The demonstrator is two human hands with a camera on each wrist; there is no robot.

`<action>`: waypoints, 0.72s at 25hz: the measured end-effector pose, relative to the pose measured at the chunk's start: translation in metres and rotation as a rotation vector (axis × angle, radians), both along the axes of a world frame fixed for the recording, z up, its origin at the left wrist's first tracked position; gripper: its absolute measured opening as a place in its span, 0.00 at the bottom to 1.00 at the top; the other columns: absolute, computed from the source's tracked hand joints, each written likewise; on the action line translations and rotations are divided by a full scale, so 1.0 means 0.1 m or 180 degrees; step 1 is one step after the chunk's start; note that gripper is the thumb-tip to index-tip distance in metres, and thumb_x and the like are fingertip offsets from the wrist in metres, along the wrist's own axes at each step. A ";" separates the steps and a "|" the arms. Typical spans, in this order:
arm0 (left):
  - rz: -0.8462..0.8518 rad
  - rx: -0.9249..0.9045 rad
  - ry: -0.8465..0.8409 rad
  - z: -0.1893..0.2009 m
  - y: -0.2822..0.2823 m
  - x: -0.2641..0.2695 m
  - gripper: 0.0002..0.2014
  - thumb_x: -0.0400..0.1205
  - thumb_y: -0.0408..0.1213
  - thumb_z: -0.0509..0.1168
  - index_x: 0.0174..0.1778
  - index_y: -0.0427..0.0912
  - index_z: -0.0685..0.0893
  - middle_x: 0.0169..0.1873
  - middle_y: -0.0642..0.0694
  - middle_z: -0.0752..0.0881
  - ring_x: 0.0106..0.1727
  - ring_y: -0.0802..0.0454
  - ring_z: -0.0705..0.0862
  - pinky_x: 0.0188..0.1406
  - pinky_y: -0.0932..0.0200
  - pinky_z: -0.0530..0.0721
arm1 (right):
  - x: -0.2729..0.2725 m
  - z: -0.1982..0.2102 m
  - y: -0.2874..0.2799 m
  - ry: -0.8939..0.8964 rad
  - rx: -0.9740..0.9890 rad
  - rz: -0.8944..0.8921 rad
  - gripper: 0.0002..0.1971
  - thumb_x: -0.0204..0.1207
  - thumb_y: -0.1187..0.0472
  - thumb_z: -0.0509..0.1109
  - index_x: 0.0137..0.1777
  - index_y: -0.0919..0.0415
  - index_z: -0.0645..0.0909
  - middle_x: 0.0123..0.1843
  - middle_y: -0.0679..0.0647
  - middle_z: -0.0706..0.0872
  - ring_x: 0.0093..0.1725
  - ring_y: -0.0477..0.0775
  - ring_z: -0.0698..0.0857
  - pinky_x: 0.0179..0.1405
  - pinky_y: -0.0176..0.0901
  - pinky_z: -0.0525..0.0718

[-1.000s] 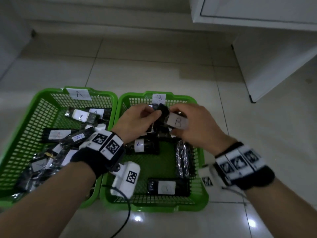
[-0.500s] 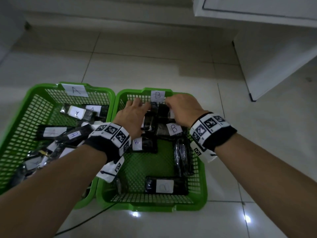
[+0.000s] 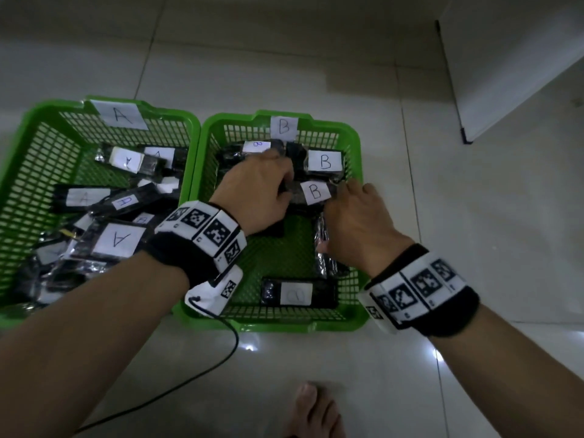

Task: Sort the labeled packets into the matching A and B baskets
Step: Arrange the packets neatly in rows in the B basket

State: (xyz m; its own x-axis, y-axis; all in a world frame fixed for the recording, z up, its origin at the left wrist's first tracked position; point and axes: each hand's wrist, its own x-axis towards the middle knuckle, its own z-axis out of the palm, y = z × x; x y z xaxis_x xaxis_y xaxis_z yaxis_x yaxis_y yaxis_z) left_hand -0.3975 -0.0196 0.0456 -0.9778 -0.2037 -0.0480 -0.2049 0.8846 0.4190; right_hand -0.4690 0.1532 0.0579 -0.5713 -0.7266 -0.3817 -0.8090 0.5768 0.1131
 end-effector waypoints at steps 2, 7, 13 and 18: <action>0.0003 0.0174 -0.0110 -0.03 0.07 0.03 0.06 0.79 0.39 0.67 0.50 0.44 0.86 0.49 0.46 0.88 0.51 0.46 0.86 0.51 0.47 0.86 | 0.06 -0.05 0.01 0.0076 -0.0160 -0.0019 0.27 0.71 0.47 0.77 0.65 0.61 0.78 0.64 0.60 0.81 0.67 0.64 0.75 0.62 0.53 0.71; 0.1022 0.2514 -0.0995 0.12 0.14 0.15 0.16 0.88 0.45 0.62 0.51 0.35 0.87 0.42 0.37 0.92 0.37 0.41 0.93 0.43 0.41 0.92 | 0.11 0.04 0.02 -0.0922 -0.1348 -0.0658 0.28 0.67 0.54 0.81 0.59 0.55 0.68 0.45 0.52 0.84 0.39 0.56 0.81 0.28 0.48 0.72; 0.1263 0.3701 -0.0972 0.24 0.10 0.22 0.16 0.82 0.45 0.71 0.60 0.37 0.87 0.53 0.33 0.91 0.52 0.39 0.92 0.48 0.45 0.92 | 0.22 0.05 0.07 -0.1924 -0.2975 -0.1005 0.30 0.58 0.58 0.91 0.52 0.55 0.74 0.45 0.47 0.86 0.42 0.45 0.87 0.36 0.37 0.87; 0.1223 0.4238 -0.0868 0.18 -0.10 0.30 0.13 0.86 0.29 0.63 0.66 0.35 0.83 0.64 0.35 0.86 0.63 0.37 0.87 0.53 0.42 0.90 | 0.02 0.00 0.16 -0.1480 -0.2939 -0.0742 0.29 0.58 0.64 0.89 0.58 0.56 0.82 0.56 0.47 0.86 0.54 0.46 0.85 0.52 0.42 0.86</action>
State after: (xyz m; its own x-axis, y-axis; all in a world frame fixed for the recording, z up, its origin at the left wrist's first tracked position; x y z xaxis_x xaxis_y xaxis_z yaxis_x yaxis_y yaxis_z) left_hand -0.3672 -0.0294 0.0633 -0.8015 -0.1044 -0.5888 -0.5483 -0.2648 0.7933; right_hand -0.4666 0.1691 0.0580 -0.6735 -0.7378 0.0457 -0.5184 0.4274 -0.7407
